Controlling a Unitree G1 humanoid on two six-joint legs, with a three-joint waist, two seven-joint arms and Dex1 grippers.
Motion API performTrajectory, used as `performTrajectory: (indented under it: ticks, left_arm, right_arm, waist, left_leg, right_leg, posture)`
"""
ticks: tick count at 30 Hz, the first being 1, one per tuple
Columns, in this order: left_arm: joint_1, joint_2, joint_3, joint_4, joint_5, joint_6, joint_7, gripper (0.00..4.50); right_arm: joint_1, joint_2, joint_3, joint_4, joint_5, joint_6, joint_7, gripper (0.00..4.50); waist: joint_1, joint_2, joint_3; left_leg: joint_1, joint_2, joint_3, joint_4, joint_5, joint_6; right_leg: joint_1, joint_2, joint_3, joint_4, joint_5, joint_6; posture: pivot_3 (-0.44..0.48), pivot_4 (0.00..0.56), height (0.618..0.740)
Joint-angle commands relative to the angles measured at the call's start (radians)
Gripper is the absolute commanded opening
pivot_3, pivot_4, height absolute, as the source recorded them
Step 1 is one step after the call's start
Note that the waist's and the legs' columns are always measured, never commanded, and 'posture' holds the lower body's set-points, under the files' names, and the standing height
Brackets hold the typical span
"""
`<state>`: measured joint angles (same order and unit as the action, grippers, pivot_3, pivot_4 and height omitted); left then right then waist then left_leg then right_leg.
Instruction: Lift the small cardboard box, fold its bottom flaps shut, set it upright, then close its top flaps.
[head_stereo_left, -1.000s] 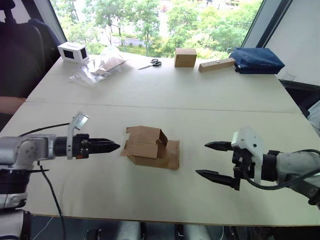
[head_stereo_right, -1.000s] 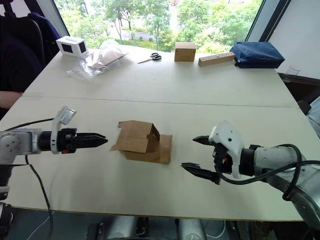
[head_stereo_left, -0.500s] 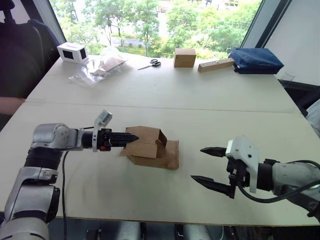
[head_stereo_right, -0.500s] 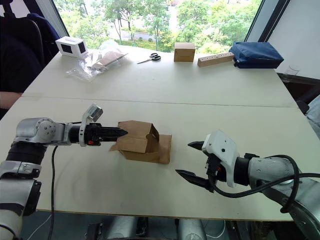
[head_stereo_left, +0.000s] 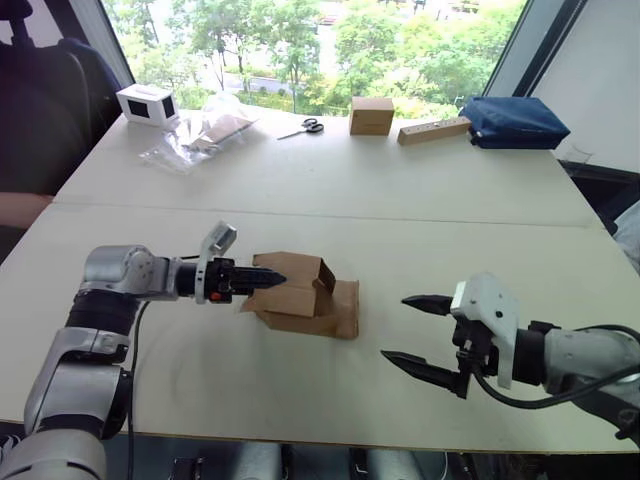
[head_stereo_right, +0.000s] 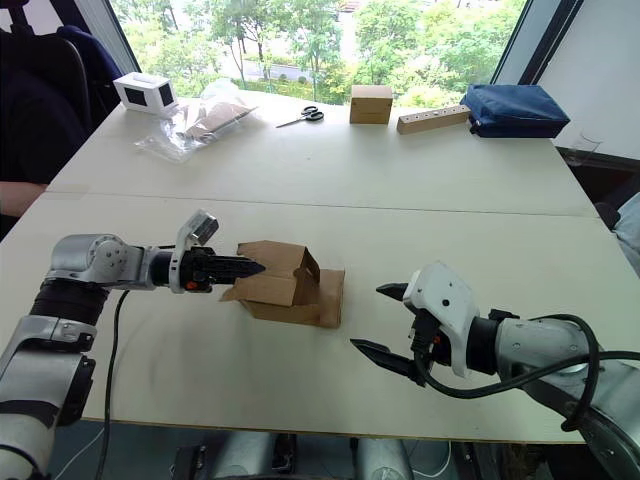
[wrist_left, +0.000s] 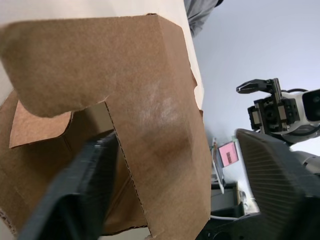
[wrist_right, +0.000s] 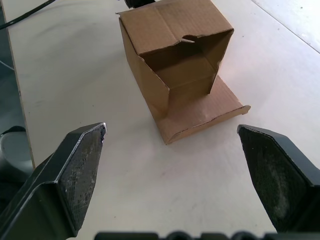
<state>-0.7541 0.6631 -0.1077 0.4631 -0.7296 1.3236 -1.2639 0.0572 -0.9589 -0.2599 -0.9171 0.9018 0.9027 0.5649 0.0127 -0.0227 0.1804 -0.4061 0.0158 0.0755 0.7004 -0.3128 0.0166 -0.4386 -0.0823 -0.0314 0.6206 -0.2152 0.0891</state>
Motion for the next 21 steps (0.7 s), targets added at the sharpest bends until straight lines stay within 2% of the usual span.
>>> performTrajectory:
  ticks: [1, 5, 11, 16, 21]
  left_arm:
    - [-0.021, -0.006, -0.013, 0.026, 0.021, -0.037, -0.04, 1.64]
    - [-0.027, -0.01, -0.023, 0.04, 0.033, -0.048, -0.071, 0.09]
    - [-0.022, -0.006, 0.009, 0.012, 0.009, -0.047, -0.108, 0.09]
    - [-0.09, 0.007, 0.145, -0.077, -0.038, -0.101, -0.069, 0.09]
    - [-0.185, 0.007, 0.252, -0.145, -0.064, -0.179, -0.029, 0.0]
  right_arm:
    - [0.004, 0.004, -0.013, -0.016, -0.021, -0.031, -0.005, 4.5]
    - [-0.001, 0.004, -0.009, -0.011, -0.019, -0.032, -0.009, 4.5]
    - [-0.025, 0.039, -0.028, 0.011, 0.033, -0.031, -0.043, 4.5]
    - [-0.117, 0.168, -0.117, 0.1, 0.183, -0.071, -0.165, 4.5]
    - [-0.275, 0.284, -0.151, 0.212, 0.14, -0.179, -0.291, 3.09]
  waist:
    - [0.0, 0.0, 0.0]
    - [0.001, 0.0, 0.0]
    - [0.0, 0.0, 0.0]
    - [0.0, -0.001, 0.0]
    - [-0.001, -0.001, -0.001]
  left_leg:
    - [0.0, 0.0, 0.0, 0.0, 0.0, 0.0]
    - [0.0, 0.0, 0.0, 0.0, 0.0, 0.0]
    - [0.0, 0.0, 0.0, 0.0, 0.0, 0.0]
    - [0.0, 0.001, 0.0, 0.0, 0.0, 0.0]
    - [0.0, 0.001, 0.0, 0.0, 0.0, 0.0]
  right_leg:
    - [0.0, 0.0, 0.0, 0.0, 0.0, 0.0]
    - [0.0, 0.0, 0.0, 0.0, 0.0, 0.0]
    - [0.0, 0.0, 0.0, 0.0, 0.0, 0.0]
    - [0.0, 0.0, 0.0, 0.0, 0.0, 0.0]
    - [0.0, -0.001, 0.0, 0.001, 0.0, 0.0]
  posture:
    - [0.0, 0.15, 0.74]
    - [0.0, 0.15, 0.74]
    - [0.0, 0.15, 0.74]
    - [0.0, 0.15, 0.74]
    - [0.0, 0.15, 0.74]
